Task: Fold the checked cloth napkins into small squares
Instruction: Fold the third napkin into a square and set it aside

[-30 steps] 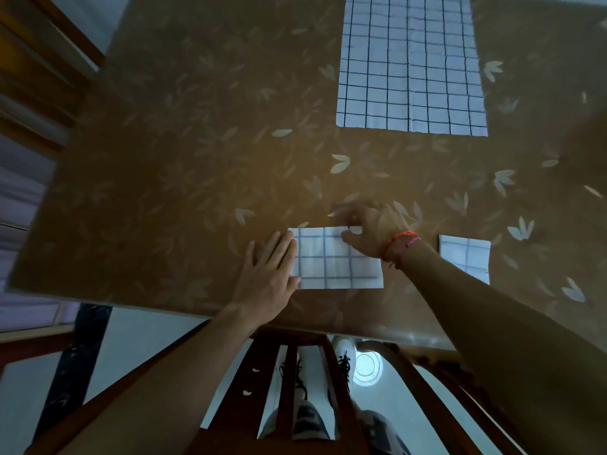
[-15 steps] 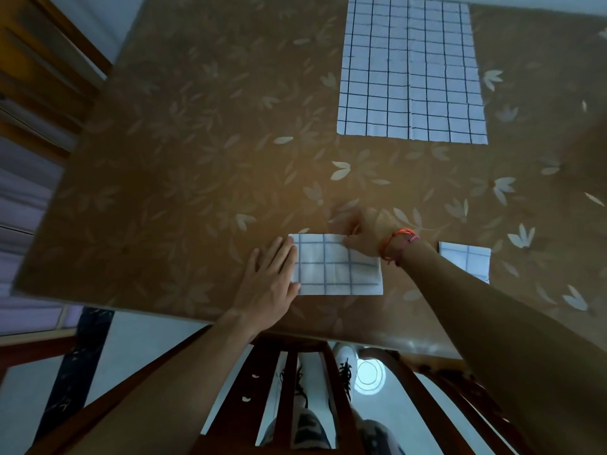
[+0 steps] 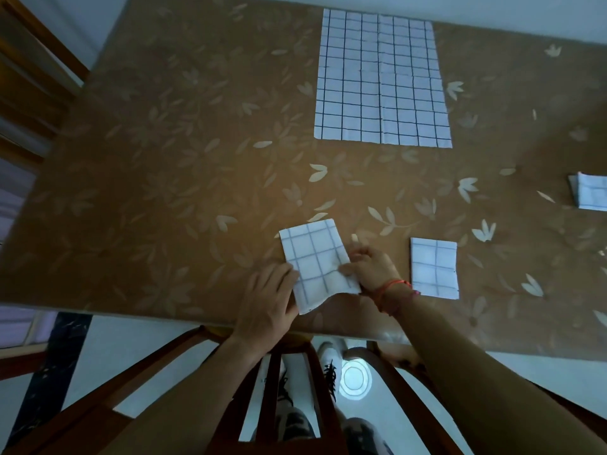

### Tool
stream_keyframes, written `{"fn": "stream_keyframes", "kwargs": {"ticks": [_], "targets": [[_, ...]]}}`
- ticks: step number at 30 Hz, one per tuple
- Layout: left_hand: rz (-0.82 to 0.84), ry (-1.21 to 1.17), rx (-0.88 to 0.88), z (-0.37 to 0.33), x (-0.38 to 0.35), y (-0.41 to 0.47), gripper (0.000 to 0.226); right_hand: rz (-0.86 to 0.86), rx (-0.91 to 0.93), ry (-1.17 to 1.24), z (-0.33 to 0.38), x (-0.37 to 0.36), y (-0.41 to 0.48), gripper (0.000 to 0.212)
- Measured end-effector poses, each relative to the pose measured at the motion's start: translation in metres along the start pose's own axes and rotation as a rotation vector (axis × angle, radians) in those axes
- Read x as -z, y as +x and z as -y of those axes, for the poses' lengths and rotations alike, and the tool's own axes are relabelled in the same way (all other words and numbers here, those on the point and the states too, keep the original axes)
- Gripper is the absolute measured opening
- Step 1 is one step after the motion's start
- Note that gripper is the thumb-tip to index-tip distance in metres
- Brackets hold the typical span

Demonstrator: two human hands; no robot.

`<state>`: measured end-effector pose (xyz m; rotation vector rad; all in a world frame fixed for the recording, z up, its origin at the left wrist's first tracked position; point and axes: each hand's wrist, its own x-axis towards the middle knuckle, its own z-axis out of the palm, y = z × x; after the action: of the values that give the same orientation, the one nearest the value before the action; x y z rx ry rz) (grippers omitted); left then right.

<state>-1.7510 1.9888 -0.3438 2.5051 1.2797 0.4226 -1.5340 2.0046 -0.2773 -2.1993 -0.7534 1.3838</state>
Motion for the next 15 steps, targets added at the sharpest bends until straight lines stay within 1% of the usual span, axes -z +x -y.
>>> {"fn": "stream_keyframes", "kwargs": {"ticks": [3, 5, 8, 10, 11, 13, 15], "targets": [[-0.050, 0.014, -0.015, -0.003, -0.003, -0.003, 0.048, 0.001, 0.038, 0.000, -0.015, -0.001, -0.007, 0.038], [-0.053, 0.003, -0.023, -0.002, -0.005, -0.006, 0.044, 0.014, 0.057, -0.030, -0.023, -0.002, -0.011, 0.041], [-0.045, -0.029, -0.027, 0.000, -0.003, -0.010, 0.040, 0.097, 0.071, -0.110, -0.032, 0.000, -0.015, 0.035], [-0.030, -0.046, -0.014, 0.000, -0.001, -0.013, 0.041, 0.158, 0.069, -0.106, -0.034, 0.003, -0.017, 0.028], [-0.023, -0.055, -0.002, 0.000, 0.001, -0.014, 0.043, 0.180, 0.064, -0.100, -0.039, 0.003, -0.014, 0.027], [-0.013, -0.078, 0.021, 0.001, 0.003, -0.016, 0.045, 0.222, 0.034, -0.107, -0.040, 0.006, -0.016, 0.034], [-0.012, -0.105, 0.044, 0.002, 0.004, -0.016, 0.042, 0.240, 0.066, -0.176, -0.041, 0.008, -0.017, 0.045]]}}
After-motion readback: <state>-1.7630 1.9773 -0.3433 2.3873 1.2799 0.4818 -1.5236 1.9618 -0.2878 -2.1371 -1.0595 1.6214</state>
